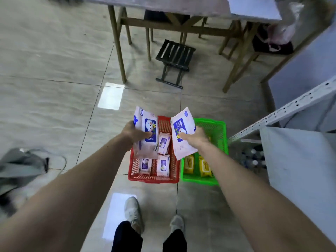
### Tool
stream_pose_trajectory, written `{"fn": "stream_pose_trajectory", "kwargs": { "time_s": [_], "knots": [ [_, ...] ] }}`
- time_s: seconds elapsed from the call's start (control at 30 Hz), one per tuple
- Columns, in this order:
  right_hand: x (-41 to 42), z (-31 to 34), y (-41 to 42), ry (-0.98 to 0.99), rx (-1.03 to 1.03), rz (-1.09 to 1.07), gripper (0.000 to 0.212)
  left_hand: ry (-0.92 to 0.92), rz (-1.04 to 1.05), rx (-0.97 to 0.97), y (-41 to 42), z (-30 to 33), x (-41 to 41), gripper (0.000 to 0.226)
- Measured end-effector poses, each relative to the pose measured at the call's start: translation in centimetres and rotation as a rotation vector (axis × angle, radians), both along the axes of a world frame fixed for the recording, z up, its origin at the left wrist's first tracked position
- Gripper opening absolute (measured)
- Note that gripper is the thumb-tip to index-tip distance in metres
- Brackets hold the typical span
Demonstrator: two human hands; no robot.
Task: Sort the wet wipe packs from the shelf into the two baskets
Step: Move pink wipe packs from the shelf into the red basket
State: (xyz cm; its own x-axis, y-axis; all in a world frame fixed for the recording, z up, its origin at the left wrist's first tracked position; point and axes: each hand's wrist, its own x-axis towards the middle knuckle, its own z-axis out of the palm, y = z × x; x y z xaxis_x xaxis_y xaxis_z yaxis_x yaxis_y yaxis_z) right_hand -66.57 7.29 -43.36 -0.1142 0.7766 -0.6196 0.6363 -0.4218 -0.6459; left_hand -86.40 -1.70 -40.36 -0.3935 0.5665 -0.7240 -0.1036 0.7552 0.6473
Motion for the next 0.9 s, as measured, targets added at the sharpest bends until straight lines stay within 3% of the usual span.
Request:
{"fn": "stream_pose_trajectory", "kwargs": {
  "time_s": [0.23,0.5,0.7,0.8,0.9],
  "knots": [
    [-4.4,-17.4,-0.5,-0.179,-0.105,-0.029,0.044,-0.003,-0.008,-0.126,0.1,-16.9,-5.1,0.052],
    [-4.3,-39.3,-2.8,-0.316,-0.191,-0.072,0.056,0.096,-0.089,-0.282,-0.8,-39.3,-2.7,0.062],
    [-4.1,-52.4,-3.2,-0.201,-0.241,-0.138,0.049,0.079,-0.042,-0.295,-1.0,-52.2,-1.9,0.067],
    [-4.3,-56.4,-3.0,-0.063,-0.287,-0.211,0.045,-0.003,0.034,-0.291,-0.6,-56.9,-2.1,0.082],
    [-4.4,-59.1,-3.3,-0.010,-0.369,-0.146,0.050,-0.041,0.066,-0.281,-0.6,-60.4,-1.9,0.091]
  ]
}}
